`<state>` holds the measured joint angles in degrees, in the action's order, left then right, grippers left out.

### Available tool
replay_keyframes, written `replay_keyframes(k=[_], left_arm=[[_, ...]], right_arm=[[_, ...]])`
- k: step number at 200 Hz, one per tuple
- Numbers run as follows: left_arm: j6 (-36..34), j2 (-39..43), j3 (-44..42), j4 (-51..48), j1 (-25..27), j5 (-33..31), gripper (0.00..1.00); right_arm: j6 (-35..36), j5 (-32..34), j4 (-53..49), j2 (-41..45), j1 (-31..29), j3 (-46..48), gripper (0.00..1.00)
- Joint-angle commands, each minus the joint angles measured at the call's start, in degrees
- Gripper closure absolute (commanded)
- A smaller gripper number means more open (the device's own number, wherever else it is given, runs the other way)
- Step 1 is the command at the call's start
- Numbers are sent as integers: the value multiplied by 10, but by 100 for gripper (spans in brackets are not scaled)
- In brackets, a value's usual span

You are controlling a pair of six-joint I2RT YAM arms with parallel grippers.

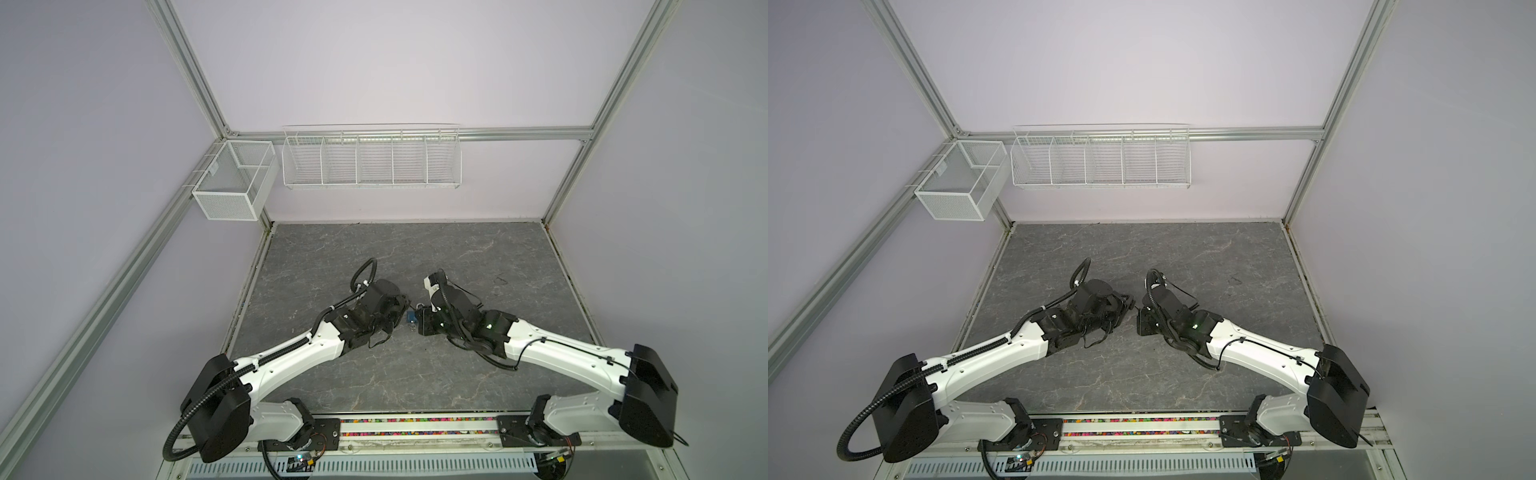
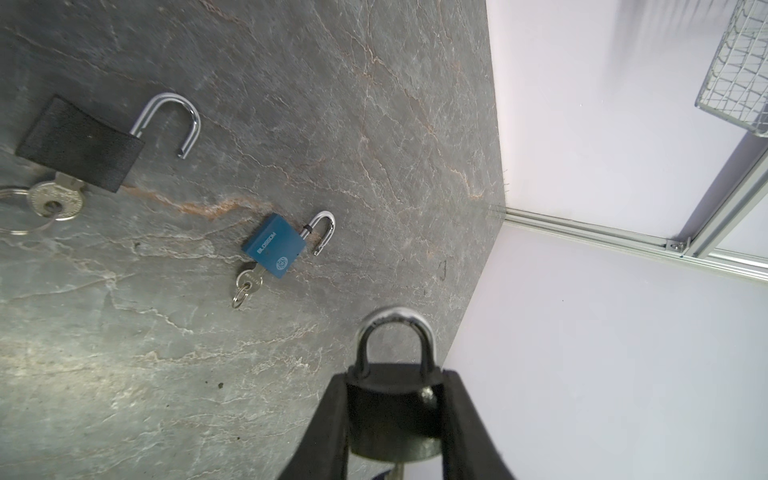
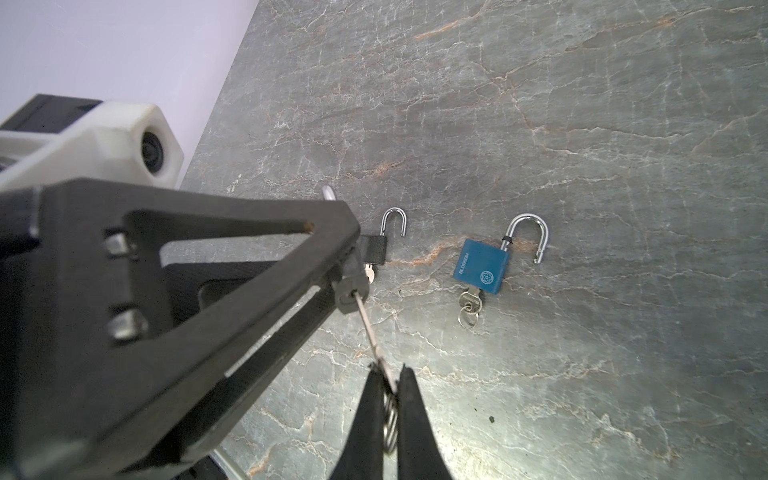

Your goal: Unlock with the key

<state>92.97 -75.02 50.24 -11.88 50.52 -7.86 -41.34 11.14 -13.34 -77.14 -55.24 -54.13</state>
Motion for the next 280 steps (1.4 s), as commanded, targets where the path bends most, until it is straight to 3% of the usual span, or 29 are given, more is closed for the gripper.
replay_keyframes(k=[1,82,125,145,164,179,200,219,232,249,270,280], left_arm=[[10,6,-1,6,0,-5,100],[6,-4,32,-48,18,-35,100],[13,6,30,-58,25,-42,100],[25,22,15,-28,30,-33,100],[34,34,17,-42,30,-27,100],[42,48,1,-6,29,-18,100],[29,47,27,-46,29,-2,100],[34,50,20,-15,35,8,100],[36,48,24,-17,35,25,100],[34,54,24,-17,34,29,100],[31,66,18,-24,29,23,100],[31,67,18,-26,29,23,100]], right_arm=[[-30,11,-21,-15,-3,-24,93],[-69,33,-70,-55,-18,-95,93],[-87,-60,20,-51,-8,-93,93],[-95,-62,26,-56,-2,-95,93],[-108,-116,130,-48,1,-62,93],[-100,-101,122,-39,-3,-68,93],[-95,-105,144,-30,-6,-68,93],[-58,-16,32,-54,-27,-125,93],[-36,-15,60,-65,-30,-110,93],[-15,-62,119,-65,-31,-87,93],[32,15,67,-55,-61,-109,93],[36,12,86,-47,-63,-98,93]])
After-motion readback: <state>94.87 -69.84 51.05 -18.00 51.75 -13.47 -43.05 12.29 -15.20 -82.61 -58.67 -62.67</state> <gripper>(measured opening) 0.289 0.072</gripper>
